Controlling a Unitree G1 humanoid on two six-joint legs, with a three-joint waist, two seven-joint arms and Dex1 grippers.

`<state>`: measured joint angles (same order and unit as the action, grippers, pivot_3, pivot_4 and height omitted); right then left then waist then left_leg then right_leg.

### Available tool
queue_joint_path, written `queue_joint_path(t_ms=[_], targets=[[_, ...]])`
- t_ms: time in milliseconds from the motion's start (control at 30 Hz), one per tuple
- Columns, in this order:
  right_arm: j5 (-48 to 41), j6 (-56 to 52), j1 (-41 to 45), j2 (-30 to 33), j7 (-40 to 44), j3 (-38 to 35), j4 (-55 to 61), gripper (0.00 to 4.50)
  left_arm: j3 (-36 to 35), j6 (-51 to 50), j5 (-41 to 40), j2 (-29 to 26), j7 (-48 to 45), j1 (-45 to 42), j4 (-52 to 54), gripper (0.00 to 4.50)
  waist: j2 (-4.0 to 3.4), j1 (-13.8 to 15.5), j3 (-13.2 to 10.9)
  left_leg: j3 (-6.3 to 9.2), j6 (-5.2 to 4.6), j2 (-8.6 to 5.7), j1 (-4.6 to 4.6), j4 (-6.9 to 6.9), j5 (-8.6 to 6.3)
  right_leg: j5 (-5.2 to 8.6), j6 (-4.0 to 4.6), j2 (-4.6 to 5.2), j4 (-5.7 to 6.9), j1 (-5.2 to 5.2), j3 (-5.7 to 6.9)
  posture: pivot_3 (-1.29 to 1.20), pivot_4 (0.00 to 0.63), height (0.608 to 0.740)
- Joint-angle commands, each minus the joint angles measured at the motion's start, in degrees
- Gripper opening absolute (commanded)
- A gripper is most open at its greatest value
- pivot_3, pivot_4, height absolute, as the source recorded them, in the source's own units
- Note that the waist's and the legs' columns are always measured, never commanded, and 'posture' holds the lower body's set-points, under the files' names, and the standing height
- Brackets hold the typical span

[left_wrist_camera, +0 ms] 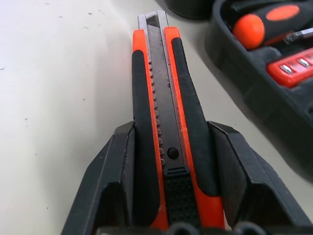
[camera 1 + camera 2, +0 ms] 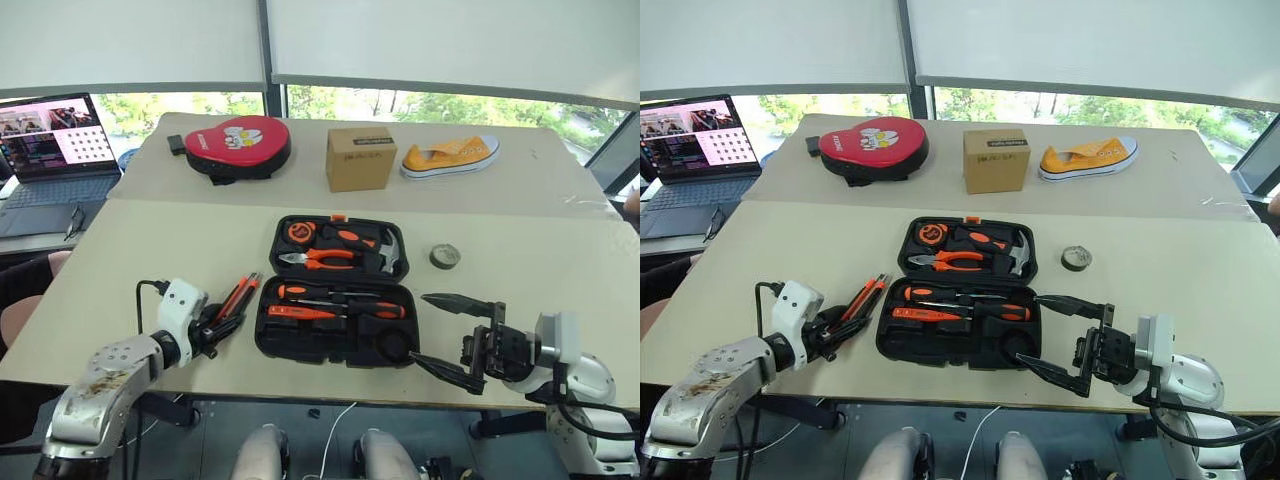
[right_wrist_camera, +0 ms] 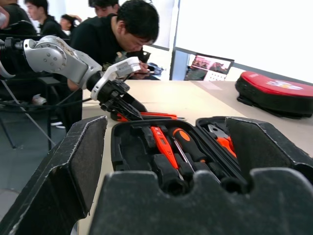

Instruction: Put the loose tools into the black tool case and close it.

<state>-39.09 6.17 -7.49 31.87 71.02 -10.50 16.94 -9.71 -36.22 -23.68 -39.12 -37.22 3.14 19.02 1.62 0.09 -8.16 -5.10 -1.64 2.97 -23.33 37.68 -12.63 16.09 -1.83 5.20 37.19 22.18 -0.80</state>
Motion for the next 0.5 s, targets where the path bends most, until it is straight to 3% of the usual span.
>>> queue_joint_path(t_ms=[33,100,200,300,500], targets=[[-2.17,-0.65,0.38,2.41,0.39,-3.36,2.27,4.50,-7.76,10.53,-5.00,-8.97,-18.50,-2.95,-2.51,1.74,0.05,-0.05,-0.04,0.00,0.01,0.02,-0.02,0.00,0.00,0.01,0.03,-0.01,0.00,0.03,0.02,0.00,0.150,0.740],[-2.46,-0.99,-0.12,3.82,0.97,-4.59,1.88,4.50,-7.90,11.98,-8.70,-13.55,-28.88,-3.57,-2.72,1.74,0.10,0.00,-0.09,0.02,0.04,0.01,-0.12,0.00,0.02,0.02,0.06,0.01,-0.04,0.09,0.11,0.00,0.150,0.740],[-1.69,-0.53,-0.69,6.04,2.43,-6.79,-0.35,4.50,0.13,14.67,-7.72,-17.31,-37.07,-9.48,-0.58,1.74,-0.03,0.72,-0.10,-0.08,-0.06,-0.13,-0.08,0.00,-0.05,0.03,0.05,0.26,-0.18,0.02,0.10,0.00,0.150,0.740],[-0.98,-0.49,-0.43,7.40,3.61,-7.36,-2.39,4.50,10.34,12.18,-5.24,-15.41,-37.99,-18.50,1.64,1.74,-0.01,1.20,-0.10,-0.16,-0.18,-0.19,-0.15,0.06,-0.11,0.00,0.01,0.27,-0.36,-0.12,0.06,0.00,0.150,0.740],[-0.73,-1.03,-2.17,7.01,2.46,-7.24,-0.31,4.50,25.29,8.40,2.69,-10.97,-36.92,-27.81,1.38,1.74,0.00,0.32,-0.10,-0.06,-0.24,-0.14,-0.42,0.17,-0.08,-0.13,-0.27,-0.31,-0.31,0.06,-0.11,0.00,0.150,0.740]])
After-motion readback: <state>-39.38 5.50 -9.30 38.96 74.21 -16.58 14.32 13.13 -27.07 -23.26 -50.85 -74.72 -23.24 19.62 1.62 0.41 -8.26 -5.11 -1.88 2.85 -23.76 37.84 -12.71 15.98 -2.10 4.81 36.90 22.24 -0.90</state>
